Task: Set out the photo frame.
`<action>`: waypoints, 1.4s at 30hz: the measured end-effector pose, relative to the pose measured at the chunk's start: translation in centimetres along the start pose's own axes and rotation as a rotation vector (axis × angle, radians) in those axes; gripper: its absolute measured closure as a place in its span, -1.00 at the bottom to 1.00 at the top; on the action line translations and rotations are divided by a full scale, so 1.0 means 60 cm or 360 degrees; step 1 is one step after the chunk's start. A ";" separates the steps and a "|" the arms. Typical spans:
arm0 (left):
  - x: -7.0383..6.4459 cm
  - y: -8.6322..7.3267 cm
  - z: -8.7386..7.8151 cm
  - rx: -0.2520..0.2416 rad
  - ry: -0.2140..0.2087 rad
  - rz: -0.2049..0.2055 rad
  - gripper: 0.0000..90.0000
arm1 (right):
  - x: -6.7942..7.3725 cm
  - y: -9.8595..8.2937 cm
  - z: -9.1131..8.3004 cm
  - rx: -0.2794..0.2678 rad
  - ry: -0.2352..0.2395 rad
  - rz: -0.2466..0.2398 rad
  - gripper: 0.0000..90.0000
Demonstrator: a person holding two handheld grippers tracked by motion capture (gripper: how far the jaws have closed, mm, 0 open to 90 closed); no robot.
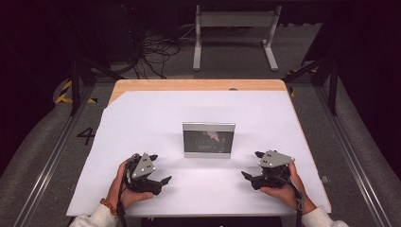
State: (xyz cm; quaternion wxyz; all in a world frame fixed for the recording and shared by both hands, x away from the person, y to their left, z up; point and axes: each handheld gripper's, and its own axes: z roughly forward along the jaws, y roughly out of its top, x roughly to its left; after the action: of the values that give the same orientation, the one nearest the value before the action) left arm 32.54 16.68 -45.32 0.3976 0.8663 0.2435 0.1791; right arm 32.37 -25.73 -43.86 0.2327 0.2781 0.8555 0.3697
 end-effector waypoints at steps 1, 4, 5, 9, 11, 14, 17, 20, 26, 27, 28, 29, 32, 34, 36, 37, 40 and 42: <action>-0.001 -0.002 0.000 0.0008 0.0002 -0.0002 -0.71 | 0.000 -0.003 0.000 0.0000 0.0000 0.0004 -0.68; -0.003 -0.005 0.001 0.0014 -0.0024 0.0004 -0.74 | -0.001 -0.007 0.003 0.0018 0.0006 -0.0007 -0.74; -0.005 -0.005 0.002 0.0025 -0.0028 0.0010 -0.77 | -0.001 -0.007 0.003 0.0016 0.0005 -0.0008 -0.74; -0.007 -0.005 0.003 0.0017 -0.0054 0.0008 -0.84 | 0.000 -0.008 0.004 0.0016 0.0018 -0.0013 -0.78; -0.008 -0.006 0.005 0.0033 -0.0055 0.0004 -0.84 | 0.001 -0.009 0.006 0.0022 0.0021 -0.0010 -0.78; -0.009 -0.007 0.008 0.0049 -0.0050 0.0014 -0.84 | 0.003 -0.013 0.012 0.0046 0.0039 -0.0019 -0.79; -0.009 -0.009 0.010 0.0056 -0.0050 -0.0001 -0.84 | 0.006 -0.014 0.015 0.0065 0.0041 -0.0042 -0.79; -0.009 -0.010 0.009 0.0060 -0.0039 -0.0001 -0.85 | 0.008 -0.012 0.014 0.0064 0.0036 -0.0050 -0.79; -0.009 -0.012 0.008 0.0070 -0.0031 0.0001 -0.85 | 0.010 -0.012 0.018 0.0076 0.0039 -0.0061 -0.78; -0.009 -0.012 0.008 0.0071 -0.0033 -0.0002 -0.85 | 0.010 -0.011 0.018 0.0079 0.0035 -0.0065 -0.78; -0.009 -0.012 0.008 0.0074 -0.0027 -0.0002 -0.85 | 0.009 -0.011 0.019 0.0079 0.0032 -0.0065 -0.77; -0.009 -0.012 0.008 0.0072 -0.0023 0.0001 -0.85 | 0.009 -0.011 0.020 0.0074 0.0038 -0.0061 -0.77; -0.009 -0.011 0.009 0.0073 -0.0021 0.0005 -0.85 | 0.009 -0.012 0.021 0.0076 0.0040 -0.0059 -0.77; -0.010 -0.011 0.009 0.0079 -0.0026 0.0007 -0.85 | 0.009 -0.012 0.021 0.0075 0.0039 -0.0057 -0.77; -0.011 -0.011 0.010 0.0083 -0.0028 0.0012 -0.85 | 0.009 -0.013 0.021 0.0073 0.0042 -0.0055 -0.78; -0.011 -0.011 0.010 0.0085 -0.0029 0.0013 -0.85 | 0.010 -0.012 0.021 0.0074 0.0042 -0.0056 -0.77; -0.011 -0.011 0.009 0.0086 -0.0030 0.0015 -0.85 | 0.010 -0.012 0.022 0.0078 0.0042 -0.0060 -0.77; -0.010 -0.011 0.009 0.0078 -0.0033 0.0013 -0.85 | 0.010 -0.011 0.020 0.0068 0.0039 -0.0061 -0.78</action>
State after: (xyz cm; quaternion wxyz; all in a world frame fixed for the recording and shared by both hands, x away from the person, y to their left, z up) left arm 32.15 16.38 -46.21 0.3780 0.8786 0.2400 0.1657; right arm 32.48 -25.13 -45.24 0.2231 0.2621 0.8711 0.3503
